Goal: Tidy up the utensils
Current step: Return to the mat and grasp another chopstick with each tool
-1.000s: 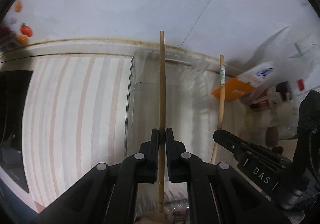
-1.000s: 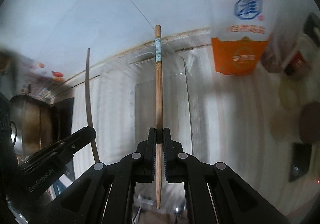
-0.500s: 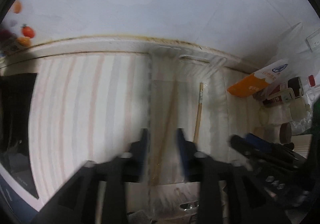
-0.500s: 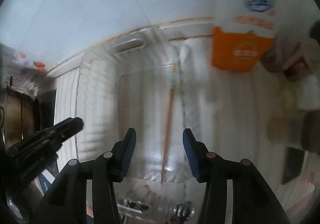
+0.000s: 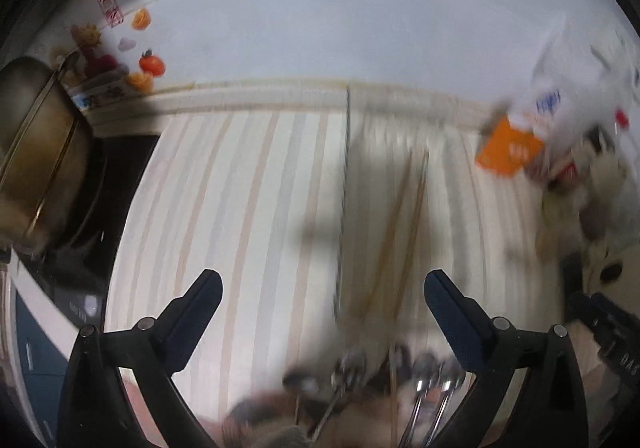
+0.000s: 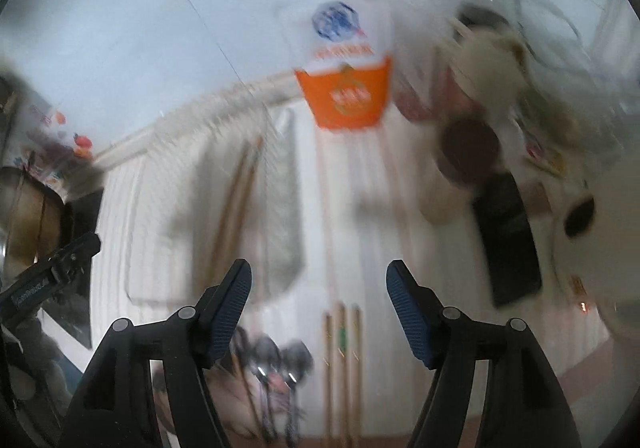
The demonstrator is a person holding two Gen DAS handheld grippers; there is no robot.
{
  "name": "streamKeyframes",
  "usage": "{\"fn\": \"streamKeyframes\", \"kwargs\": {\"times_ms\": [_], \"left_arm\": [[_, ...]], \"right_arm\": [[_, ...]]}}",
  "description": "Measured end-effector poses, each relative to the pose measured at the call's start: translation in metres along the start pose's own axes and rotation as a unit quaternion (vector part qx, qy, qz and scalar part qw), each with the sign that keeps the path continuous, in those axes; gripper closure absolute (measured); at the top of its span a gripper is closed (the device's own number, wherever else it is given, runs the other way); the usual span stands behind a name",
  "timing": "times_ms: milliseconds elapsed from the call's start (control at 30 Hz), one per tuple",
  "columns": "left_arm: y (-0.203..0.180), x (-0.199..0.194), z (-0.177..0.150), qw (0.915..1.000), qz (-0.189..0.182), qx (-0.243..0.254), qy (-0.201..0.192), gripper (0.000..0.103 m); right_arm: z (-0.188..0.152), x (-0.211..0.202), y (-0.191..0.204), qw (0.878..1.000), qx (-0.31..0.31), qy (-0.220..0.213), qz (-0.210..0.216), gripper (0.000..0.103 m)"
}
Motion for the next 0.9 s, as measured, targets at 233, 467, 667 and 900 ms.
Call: {"fn": "streamKeyframes", "kwargs": {"times_ms": [233,467,667,900], "left_arm": [[-0.038,0.066,-0.113,0.9917,-0.042,0.030,0.118,0.014],[-0.067,0.119,-0.135,0.9844,-0.041,0.047,0.164,0.052],[-0.074,0.121,-0.129,0.9853,-0.024,0.081,0.149,0.098],[-0.065,0.122,-0.142,0.9850,-0.013,0.090,0.147,0.099]], "right_arm": [[-0.082,0.046,-0.041,0.997,0.018,0.080,0.002,0.083],[-0.115,0.079,-0.045,0.992,0.015,0.124,0.005,0.082],[-0.128,0.104,-0.039,0.990,0.010,0.142,-0.005,0.082],[-0.139,0.097,-0.043,0.989,-0.022,0.136,-0.057,0.097]]}}
Point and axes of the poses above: each gripper's, at about its wrist camera, not at the fingertips, and x roughly the way its jaws point, y to its left, z to its top, the point moved 8 cm from there along x, roughly the way its jaws point, and after that the axes turned 8 degrees about y, right-handed, at the moved point
